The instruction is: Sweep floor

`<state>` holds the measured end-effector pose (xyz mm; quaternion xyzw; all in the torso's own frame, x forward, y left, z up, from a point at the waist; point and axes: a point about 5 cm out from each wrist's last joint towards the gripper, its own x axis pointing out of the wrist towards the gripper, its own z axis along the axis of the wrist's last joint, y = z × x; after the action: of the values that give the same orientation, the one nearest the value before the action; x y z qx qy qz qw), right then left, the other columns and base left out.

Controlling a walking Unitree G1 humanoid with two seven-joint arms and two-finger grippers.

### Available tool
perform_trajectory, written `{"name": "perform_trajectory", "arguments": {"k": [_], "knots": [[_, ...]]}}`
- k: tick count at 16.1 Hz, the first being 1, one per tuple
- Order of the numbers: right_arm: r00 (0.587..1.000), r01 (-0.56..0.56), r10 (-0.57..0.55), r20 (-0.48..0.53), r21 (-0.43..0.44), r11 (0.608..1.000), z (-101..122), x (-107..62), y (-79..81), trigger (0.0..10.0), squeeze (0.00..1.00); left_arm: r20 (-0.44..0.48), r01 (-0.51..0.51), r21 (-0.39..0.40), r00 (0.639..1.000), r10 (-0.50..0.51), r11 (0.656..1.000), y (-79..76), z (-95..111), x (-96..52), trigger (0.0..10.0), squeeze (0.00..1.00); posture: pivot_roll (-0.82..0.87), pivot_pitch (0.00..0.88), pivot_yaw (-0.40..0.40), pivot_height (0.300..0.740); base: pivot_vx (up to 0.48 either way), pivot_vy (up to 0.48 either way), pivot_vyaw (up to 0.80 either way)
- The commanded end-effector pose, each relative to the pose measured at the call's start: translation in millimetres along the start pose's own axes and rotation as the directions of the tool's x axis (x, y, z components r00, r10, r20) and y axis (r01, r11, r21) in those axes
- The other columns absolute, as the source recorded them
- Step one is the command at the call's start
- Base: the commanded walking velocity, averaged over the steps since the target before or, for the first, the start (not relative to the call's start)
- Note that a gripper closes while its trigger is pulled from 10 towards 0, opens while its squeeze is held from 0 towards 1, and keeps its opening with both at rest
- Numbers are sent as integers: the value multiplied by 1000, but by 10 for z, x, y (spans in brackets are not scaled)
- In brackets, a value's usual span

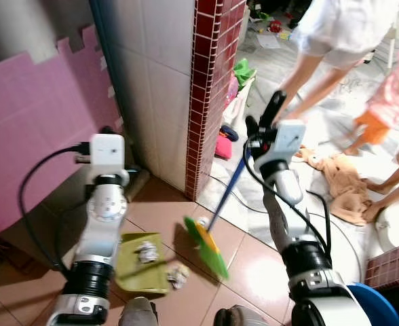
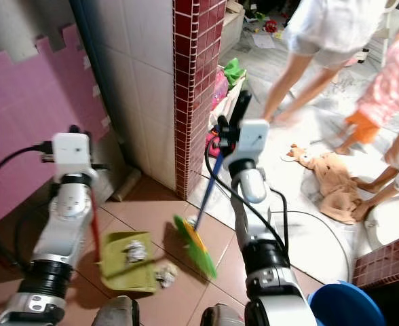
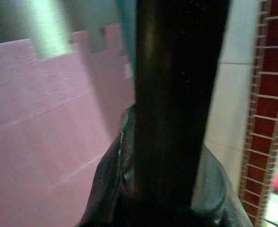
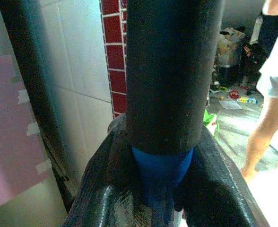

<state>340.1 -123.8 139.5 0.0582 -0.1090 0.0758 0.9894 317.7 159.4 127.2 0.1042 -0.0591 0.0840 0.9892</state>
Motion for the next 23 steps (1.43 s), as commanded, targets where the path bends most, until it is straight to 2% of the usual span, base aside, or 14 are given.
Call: {"name": "perform_trajectory", "arguments": {"k": [1, 3, 7, 8, 9, 11, 13, 16, 17, 19, 23], "knots": [[999, 22, -21, 34, -29, 999, 77, 20, -35, 10000, 0, 75, 17, 4, 997, -18, 1000, -25, 148, 59, 10000, 0, -5, 0, 14, 740, 0, 0, 0], [997, 78, -79, -7, -53, 996, 4, 10, -72, 10000, 0, 74, 78, -11, 994, -77, 997, -123, 120, 53, 10000, 0, -4, 0, 11, 740, 0, 0, 0], [986, 146, -152, -67, -83, 986, -87, 15, -62, 10000, 0, -9, 159, -201, 986, -164, 967, -302, -24, 48, 10000, 0, -16, 0, -3, 740, 0, 0, 0], [984, 154, -158, -86, -59, 986, -100, 22, -55, 10000, 0, -19, 174, -244, 983, -184, 954, -350, -37, 51, 10000, 0, -19, 0, -7, 740, 0, 0, 0], [981, 154, -149, -127, 27, 988, -125, 38, -30, 10000, 0, -33, 184, -299, 979, -203, 936, -428, -59, 63, 10000, 0, -23, 0, -10, 740, 0, 0, 0], [983, 115, -95, -160, 121, 986, -122, 67, -10, 10000, 0, -25, 189, -358, 977, -212, 914, -501, -21, 104, 10000, 0, -38, 0, -15, 740, 0, 0, 0], [984, 89, -60, -171, 168, 982, -104, 81, -27, 10000, 0, -17, 192, -393, 976, -216, 899, -530, 18, 130, 10000, 0, -49, 0, -17, 740, 0, 0, 0], [996, 67, -67, -55, -3, 998, 126, 148, -209, 10000, 0, 0, 190, -409, 978, -209, 893, -499, 108, 185, 10000, 0, -58, 0, -16, 740, 0, 0, 0], [995, 91, -87, 43, -106, 990, 307, 197, -316, 10000, 0, 26, 194, -435, 979, -203, 880, -443, 185, 205, 10000, 0, -57, 0, -15, 740, 0, 0, 0], [987, 141, -130, 91, -128, 982, 431, 243, -428, 10000, 0, 66, 204, -492, 978, -198, 846, -369, 273, 198, 10000, 0, -49, 0, -16, 740, 0, 0, 0], [969, 230, -209, 127, -172, 958, 538, 340, -600, 10000, 0, 89, 160, -556, 987, -133, 816, -197, 400, 227, 10000, 0, -35, 0, -21, 740, 0, 0, 0]]}}
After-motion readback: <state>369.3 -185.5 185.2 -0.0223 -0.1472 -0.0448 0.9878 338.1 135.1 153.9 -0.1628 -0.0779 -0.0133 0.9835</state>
